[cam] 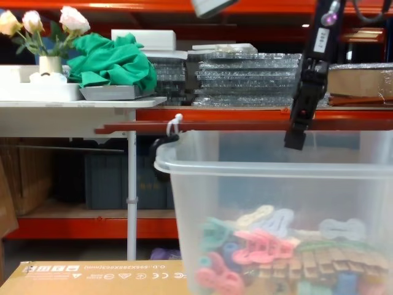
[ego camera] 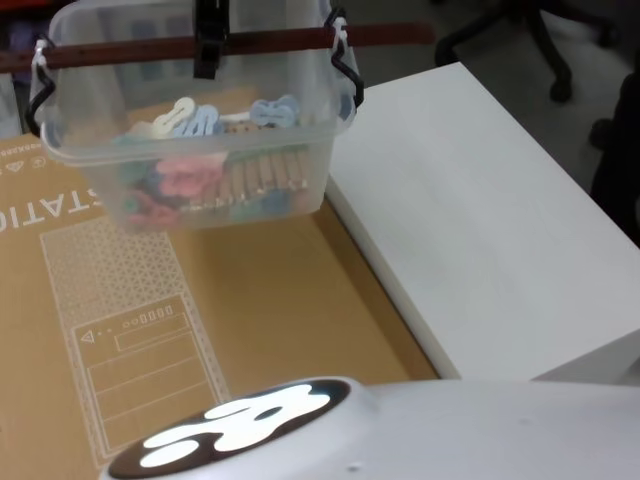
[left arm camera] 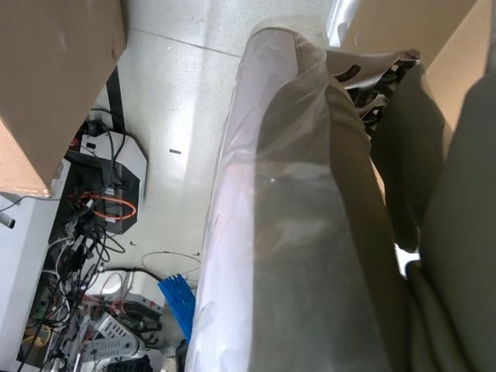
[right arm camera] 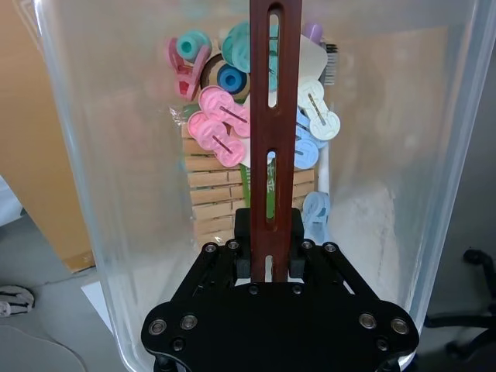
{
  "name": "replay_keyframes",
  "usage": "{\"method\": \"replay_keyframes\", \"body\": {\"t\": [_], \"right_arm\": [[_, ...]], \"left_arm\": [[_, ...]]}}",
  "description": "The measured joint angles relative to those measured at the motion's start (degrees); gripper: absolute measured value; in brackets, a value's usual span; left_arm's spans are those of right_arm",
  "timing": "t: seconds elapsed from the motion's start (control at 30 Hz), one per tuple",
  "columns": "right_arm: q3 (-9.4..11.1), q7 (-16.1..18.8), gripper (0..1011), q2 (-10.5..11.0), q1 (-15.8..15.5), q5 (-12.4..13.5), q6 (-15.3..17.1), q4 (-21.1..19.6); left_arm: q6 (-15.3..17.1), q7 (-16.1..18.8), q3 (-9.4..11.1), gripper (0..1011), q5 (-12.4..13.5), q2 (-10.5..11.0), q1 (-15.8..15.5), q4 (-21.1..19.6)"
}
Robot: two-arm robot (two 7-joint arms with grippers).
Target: Use one hand to grasp the basket and place it at the designated location.
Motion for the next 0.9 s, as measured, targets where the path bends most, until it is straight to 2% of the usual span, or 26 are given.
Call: {"method": "replay_keyframes", "body": {"t": [0.1,0.27,0.47,0.67,0.9], "right_arm": [[-0.27,-0.29,237,0.0,0.05,0.34,-1.11,-0.91],[-0.73,-0.55,237,0.11,0.05,1.8,-6.55,-3.2],[-1.55,-1.09,237,-0.44,0.01,2.53,-10.39,-5.3],[-2.47,-1.85,238,-1.44,-0.4,2.55,-11.54,-5.65],[-3.79,-3.38,237,-3.09,-1.78,1.95,-11.24,-2.7]], "left_arm": [[0.0,0.0,0.0,0,0.0,0.0,0.0,0.01],[0.0,0.0,0.0,0,0.0,0.0,0.0,0.0],[0.0,0.0,0.0,0,0.0,0.0,0.0,0.01],[0.0,0.0,0.0,0,0.0,0.01,0.0,0.02],[0.0,0.0,0.0,0,0.0,0.0,0.0,0.01]]}}
